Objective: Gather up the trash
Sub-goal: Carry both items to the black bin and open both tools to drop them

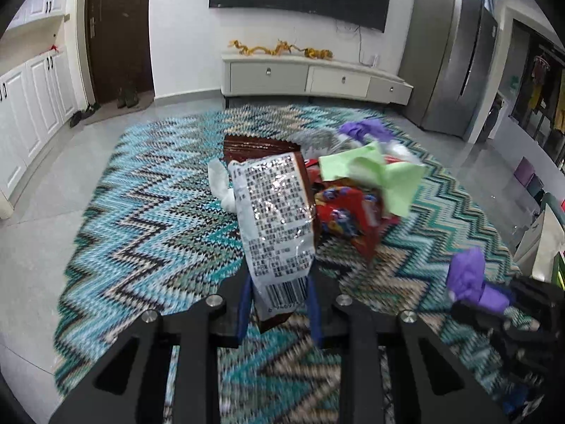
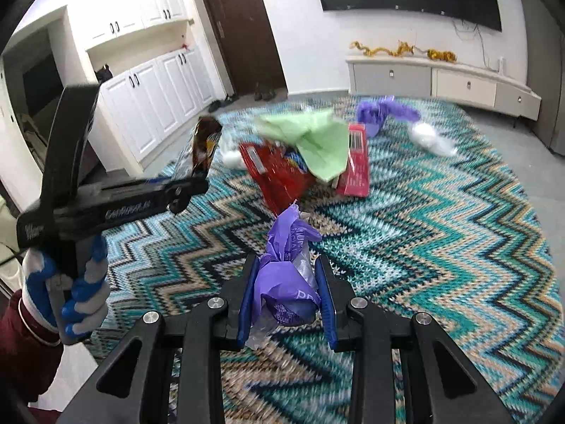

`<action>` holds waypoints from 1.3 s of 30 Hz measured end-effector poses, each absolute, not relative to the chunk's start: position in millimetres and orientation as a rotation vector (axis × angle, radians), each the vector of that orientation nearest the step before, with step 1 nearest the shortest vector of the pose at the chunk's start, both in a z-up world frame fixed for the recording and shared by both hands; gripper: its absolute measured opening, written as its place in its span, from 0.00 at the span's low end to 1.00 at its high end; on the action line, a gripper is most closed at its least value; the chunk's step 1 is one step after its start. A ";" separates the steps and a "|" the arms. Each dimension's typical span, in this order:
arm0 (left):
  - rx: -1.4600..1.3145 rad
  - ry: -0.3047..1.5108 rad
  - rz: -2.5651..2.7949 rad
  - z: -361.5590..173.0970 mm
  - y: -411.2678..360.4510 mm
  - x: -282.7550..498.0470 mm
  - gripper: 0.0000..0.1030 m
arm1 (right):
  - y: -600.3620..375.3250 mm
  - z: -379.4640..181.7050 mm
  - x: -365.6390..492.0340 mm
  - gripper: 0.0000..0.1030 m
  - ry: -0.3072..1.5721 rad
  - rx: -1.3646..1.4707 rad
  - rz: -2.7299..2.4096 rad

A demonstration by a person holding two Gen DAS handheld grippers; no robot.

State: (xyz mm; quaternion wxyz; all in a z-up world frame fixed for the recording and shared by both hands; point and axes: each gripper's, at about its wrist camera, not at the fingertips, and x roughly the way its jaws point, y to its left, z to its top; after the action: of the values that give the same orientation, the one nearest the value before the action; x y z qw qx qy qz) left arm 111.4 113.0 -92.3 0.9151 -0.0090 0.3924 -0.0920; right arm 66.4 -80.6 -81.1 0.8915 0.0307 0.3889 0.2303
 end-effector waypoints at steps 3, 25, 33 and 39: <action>0.013 0.773 -0.212 -73.4 102.6 94.7 0.24 | -97.6 -65.1 54.0 0.31 0.768 0.098 0.447; 0.211 0.827 -0.685 -57.3 -204.1 127.7 0.25 | -412.0 -61.7 20.4 0.31 0.706 0.335 -0.193; 0.214 0.947 -0.796 -92.7 -297.1 168.8 0.26 | -457.7 -112.4 65.2 0.31 0.790 0.389 -0.235; 0.159 1.062 -0.855 -126.3 -341.6 202.6 0.27 | -478.1 -150.2 93.0 0.33 0.857 0.405 -0.278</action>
State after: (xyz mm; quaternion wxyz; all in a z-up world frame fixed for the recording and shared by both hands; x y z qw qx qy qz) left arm 202.6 -341.6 -126.3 0.7735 0.0736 0.4905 -0.3947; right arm 93.0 -478.1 -150.2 0.8805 0.1942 0.4113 -0.1333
